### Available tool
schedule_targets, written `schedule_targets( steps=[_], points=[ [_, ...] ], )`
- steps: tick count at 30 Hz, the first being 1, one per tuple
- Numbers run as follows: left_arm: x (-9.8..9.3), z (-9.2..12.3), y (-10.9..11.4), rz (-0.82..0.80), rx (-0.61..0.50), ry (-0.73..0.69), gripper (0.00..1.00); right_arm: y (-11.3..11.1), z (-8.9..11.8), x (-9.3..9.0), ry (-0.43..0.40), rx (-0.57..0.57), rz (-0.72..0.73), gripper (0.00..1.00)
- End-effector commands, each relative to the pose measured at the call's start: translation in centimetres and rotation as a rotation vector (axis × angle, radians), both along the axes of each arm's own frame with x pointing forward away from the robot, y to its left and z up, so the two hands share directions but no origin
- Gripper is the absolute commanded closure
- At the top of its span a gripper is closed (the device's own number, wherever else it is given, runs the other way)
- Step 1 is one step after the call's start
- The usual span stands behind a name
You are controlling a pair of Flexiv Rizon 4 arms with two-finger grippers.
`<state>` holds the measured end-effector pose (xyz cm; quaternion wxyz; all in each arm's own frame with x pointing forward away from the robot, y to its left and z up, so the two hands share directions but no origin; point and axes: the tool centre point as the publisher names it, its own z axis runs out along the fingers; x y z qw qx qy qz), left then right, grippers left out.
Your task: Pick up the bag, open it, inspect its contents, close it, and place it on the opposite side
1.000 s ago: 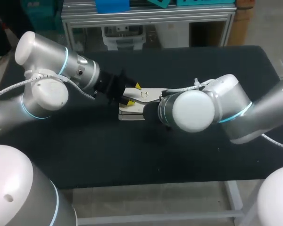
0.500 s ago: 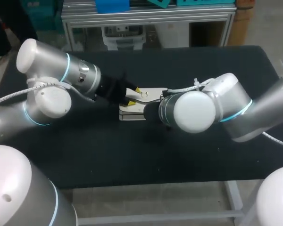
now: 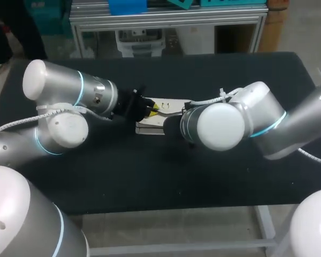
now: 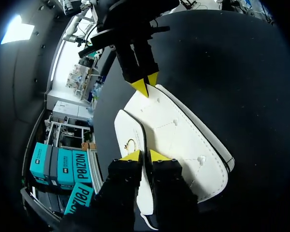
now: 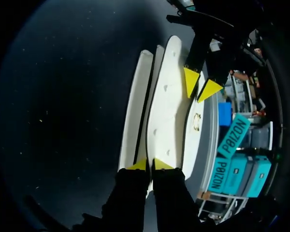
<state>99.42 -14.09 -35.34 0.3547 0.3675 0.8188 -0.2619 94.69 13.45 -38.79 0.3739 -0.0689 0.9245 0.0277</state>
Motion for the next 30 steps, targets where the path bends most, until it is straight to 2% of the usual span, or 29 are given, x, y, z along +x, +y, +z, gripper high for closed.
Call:
schedule_targets(
  steps=[1, 9, 19, 30],
  points=[
    [0.8, 0.0, -0.2, 0.008, -0.022, 0.006, 1.00, 0.0, -0.7, -0.1, -0.007, 0.004, 0.002, 1.00],
    [0.9, 2.0, 0.4, 0.024, -0.042, 0.088, 1.00, 0.0, -0.7, -0.1, -0.007, 0.004, 0.002, 1.00],
    [2.1, 5.0, 1.4, 0.081, -0.085, 0.369, 1.00, 0.0, -0.7, -0.1, -0.007, 0.004, 0.002, 1.00],
    [2.8, 5.3, 2.0, 0.164, -0.082, 0.529, 1.00, 0.0, -0.7, -0.1, -0.007, 0.004, 0.002, 1.00]
  ],
)
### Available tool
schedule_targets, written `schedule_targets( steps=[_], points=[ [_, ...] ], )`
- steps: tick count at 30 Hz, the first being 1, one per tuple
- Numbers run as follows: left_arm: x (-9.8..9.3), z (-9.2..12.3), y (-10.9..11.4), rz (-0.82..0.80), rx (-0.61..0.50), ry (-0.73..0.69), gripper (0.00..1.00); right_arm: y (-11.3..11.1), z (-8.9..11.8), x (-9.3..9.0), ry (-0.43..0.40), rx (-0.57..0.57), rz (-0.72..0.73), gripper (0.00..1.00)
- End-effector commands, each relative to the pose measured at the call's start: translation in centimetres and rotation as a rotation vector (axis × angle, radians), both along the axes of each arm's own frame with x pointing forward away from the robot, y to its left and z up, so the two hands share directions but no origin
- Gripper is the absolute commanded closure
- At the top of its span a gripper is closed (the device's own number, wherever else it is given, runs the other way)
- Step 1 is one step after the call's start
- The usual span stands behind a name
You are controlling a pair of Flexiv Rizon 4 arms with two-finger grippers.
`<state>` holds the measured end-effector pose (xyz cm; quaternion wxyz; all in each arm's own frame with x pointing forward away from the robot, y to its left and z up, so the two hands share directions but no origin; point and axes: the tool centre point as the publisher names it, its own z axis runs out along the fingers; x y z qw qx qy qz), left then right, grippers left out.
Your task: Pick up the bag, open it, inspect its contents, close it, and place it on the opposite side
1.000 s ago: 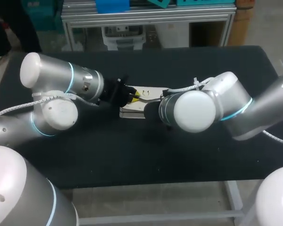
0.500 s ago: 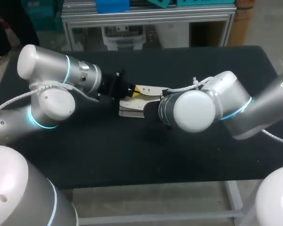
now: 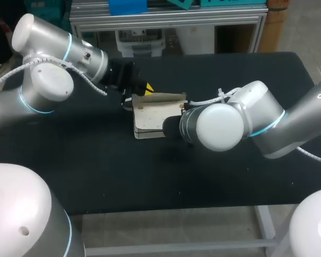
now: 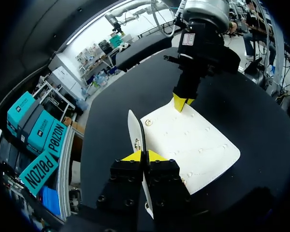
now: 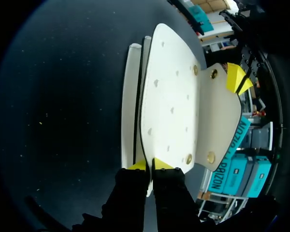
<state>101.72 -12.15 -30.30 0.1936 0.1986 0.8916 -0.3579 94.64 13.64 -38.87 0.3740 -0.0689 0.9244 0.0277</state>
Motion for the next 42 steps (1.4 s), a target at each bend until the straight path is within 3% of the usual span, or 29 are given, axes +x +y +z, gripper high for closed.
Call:
schedule_targets(
  steps=[1, 3, 4, 6, 7, 8, 15, 22, 28, 33, 39, 42],
  points=[
    [0.4, 0.1, 0.1, -0.031, 0.027, 0.048, 1.00, -0.2, -0.6, 0.0, -0.006, 0.004, 0.002, 1.00],
    [0.1, -0.4, 0.2, -0.029, 0.028, 0.036, 1.00, -0.2, -0.6, 0.0, -0.006, 0.004, 0.002, 1.00],
    [-0.2, -0.7, 0.3, -0.041, 0.020, 0.026, 0.78, -0.2, -0.6, 0.0, -0.006, 0.004, 0.002, 1.00],
    [-0.4, -1.3, 0.4, -0.031, 0.022, 0.001, 0.21, -0.2, -0.6, 0.0, -0.006, 0.004, 0.002, 1.00],
    [-0.6, -1.6, 0.4, -0.043, 0.007, -0.003, 0.06, -0.2, -0.6, 0.0, -0.006, 0.004, 0.002, 1.00],
    [-0.8, -1.8, 0.5, -0.029, 0.008, -0.020, 0.00, -0.2, -0.6, 0.0, -0.006, 0.004, 0.002, 1.00],
    [-2.7, -2.3, 0.7, -0.031, -0.021, -0.118, 0.00, -0.2, -0.6, 0.0, -0.006, 0.004, 0.002, 1.00],
    [-1.2, -3.2, -0.9, -0.007, -0.023, -0.090, 0.02, -0.2, -0.6, 0.0, -0.006, 0.004, 0.002, 1.00],
    [1.4, -4.0, -2.0, 0.054, 0.006, -0.024, 0.18, -0.2, -0.6, 0.0, -0.006, 0.004, 0.002, 1.00],
    [2.6, -4.9, -2.3, 0.068, 0.042, 0.001, 0.25, -0.2, -0.6, 0.0, -0.006, 0.004, 0.002, 1.00],
    [4.2, -5.4, -2.2, 0.083, 0.047, 0.030, 0.44, -0.2, -0.6, 0.0, -0.006, 0.004, 0.002, 1.00],
    [4.6, -5.5, -2.2, 0.086, 0.055, 0.041, 0.47, -0.2, -0.6, 0.0, -0.006, 0.004, 0.002, 1.00]
  ],
)
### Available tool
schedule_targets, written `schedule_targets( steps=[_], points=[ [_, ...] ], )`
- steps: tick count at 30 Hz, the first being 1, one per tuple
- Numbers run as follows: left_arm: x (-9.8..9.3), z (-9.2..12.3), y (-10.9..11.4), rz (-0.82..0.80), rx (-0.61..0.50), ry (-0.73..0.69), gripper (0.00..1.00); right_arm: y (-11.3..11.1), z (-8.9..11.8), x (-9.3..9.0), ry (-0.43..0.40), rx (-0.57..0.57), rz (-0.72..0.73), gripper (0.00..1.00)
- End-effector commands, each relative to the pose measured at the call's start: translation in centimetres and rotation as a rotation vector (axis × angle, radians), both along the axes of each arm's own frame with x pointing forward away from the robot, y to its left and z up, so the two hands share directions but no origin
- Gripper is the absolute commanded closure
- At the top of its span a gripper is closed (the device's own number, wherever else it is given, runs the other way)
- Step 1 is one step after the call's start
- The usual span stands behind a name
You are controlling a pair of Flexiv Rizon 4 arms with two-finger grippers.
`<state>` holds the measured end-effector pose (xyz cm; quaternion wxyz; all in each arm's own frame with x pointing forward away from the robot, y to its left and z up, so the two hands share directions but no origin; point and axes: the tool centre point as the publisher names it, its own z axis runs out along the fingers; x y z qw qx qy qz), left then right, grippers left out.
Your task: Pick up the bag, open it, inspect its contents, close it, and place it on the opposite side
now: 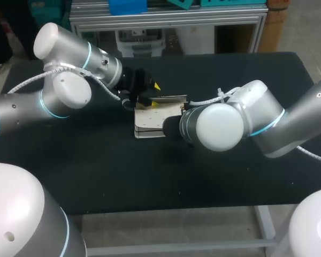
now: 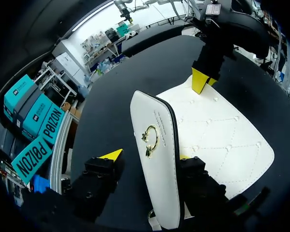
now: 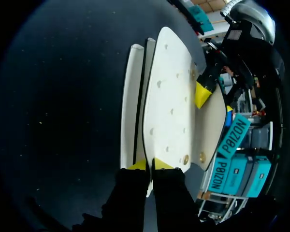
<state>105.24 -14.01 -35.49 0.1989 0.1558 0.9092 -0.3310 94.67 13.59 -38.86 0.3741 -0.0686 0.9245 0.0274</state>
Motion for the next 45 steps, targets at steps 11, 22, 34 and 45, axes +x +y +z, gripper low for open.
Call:
schedule_targets(
  steps=[11, 22, 34, 45],
  points=[
    [1.4, -0.3, 0.2, -0.014, 0.009, 0.054, 0.72, -0.1, -0.6, 0.0, -0.006, 0.004, 0.003, 1.00],
    [1.0, 0.0, 0.2, -0.019, 0.017, 0.079, 1.00, -0.1, -0.6, 0.0, -0.006, 0.004, 0.003, 1.00],
    [-0.3, 1.9, 0.1, 0.027, -0.002, 0.085, 1.00, 0.0, 2.8, -1.3, -0.021, -0.007, 0.000, 0.00],
    [-1.3, 5.4, 0.1, 0.132, -0.007, 0.093, 1.00, -0.4, 7.8, -4.3, -0.052, 0.025, 0.012, 0.00]
  ],
)
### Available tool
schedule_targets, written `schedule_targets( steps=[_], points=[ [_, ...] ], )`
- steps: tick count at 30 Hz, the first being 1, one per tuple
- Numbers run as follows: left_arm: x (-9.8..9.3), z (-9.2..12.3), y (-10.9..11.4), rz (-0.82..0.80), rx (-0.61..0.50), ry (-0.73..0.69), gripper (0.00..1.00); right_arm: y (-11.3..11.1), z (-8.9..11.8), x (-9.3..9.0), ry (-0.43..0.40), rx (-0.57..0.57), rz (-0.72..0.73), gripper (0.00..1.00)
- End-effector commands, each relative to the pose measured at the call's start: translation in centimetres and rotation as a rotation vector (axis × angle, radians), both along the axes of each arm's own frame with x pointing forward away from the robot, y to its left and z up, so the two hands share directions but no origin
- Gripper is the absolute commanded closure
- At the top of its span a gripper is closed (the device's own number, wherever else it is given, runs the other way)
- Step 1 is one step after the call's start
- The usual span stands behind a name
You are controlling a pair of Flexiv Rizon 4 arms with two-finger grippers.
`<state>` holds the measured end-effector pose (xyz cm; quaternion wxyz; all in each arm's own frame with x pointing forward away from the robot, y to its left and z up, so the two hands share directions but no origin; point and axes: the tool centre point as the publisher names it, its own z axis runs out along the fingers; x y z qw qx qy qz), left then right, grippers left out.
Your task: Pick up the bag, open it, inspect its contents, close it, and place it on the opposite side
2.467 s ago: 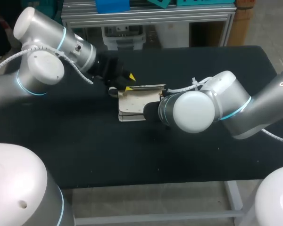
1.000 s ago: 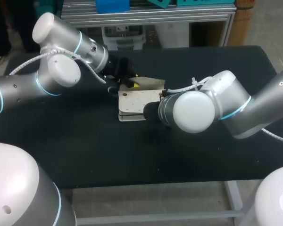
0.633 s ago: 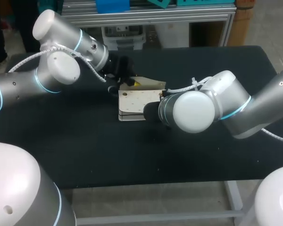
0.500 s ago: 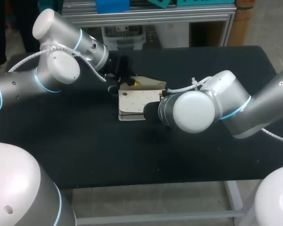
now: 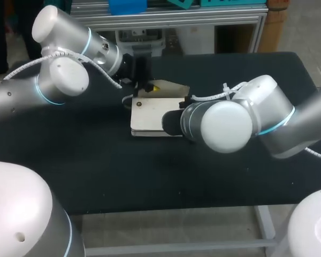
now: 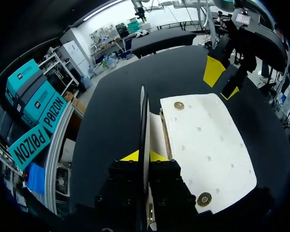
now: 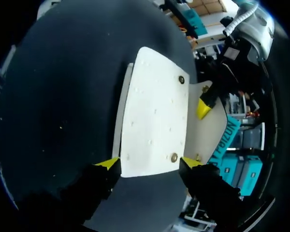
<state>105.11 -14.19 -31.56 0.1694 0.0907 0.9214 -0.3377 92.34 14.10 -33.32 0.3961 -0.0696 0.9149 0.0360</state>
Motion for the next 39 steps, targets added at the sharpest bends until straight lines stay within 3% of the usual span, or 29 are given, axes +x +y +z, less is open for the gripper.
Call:
schedule_targets(
  steps=[1, 9, 10, 12, 14, 15, 19, 30, 39],
  points=[
    [-1.2, 1.8, 0.2, 0.045, 0.011, -0.009, 1.00, -1.0, 2.7, -2.2, -0.006, 0.008, 0.004, 0.00],
    [-2.1, 4.3, 0.2, 0.083, 0.004, -0.011, 1.00, -1.5, 5.3, -2.9, -0.036, 0.031, 0.004, 0.00],
    [-2.2, 4.7, 0.2, 0.087, 0.004, -0.014, 1.00, -1.5, 5.7, -3.0, -0.042, 0.032, 0.003, 0.04],
    [-2.5, 5.4, 0.2, 0.094, 0.000, -0.020, 1.00, -1.6, 6.3, -3.0, -0.054, 0.036, 0.003, 0.55],
    [-2.7, 6.0, 0.2, 0.103, -0.005, -0.028, 1.00, -1.6, 6.9, -3.1, -0.067, 0.038, 0.003, 0.88],
    [-2.8, 6.3, 0.3, 0.108, -0.009, -0.029, 1.00, -1.6, 7.2, -3.1, -0.075, 0.040, 0.004, 1.00],
    [-3.2, 7.3, 0.3, 0.122, -0.012, -0.003, 1.00, -1.5, 8.1, -3.1, -0.089, 0.051, 0.021, 1.00],
    [-3.2, 7.3, 0.3, 0.122, -0.012, -0.003, 1.00, -1.2, 9.3, -1.8, -0.124, 0.062, 0.020, 1.00],
    [-6.0, 8.6, -0.1, 0.147, -0.091, -0.079, 1.00, -0.4, 9.6, 1.0, -0.127, 0.054, 0.025, 1.00]
  ],
)
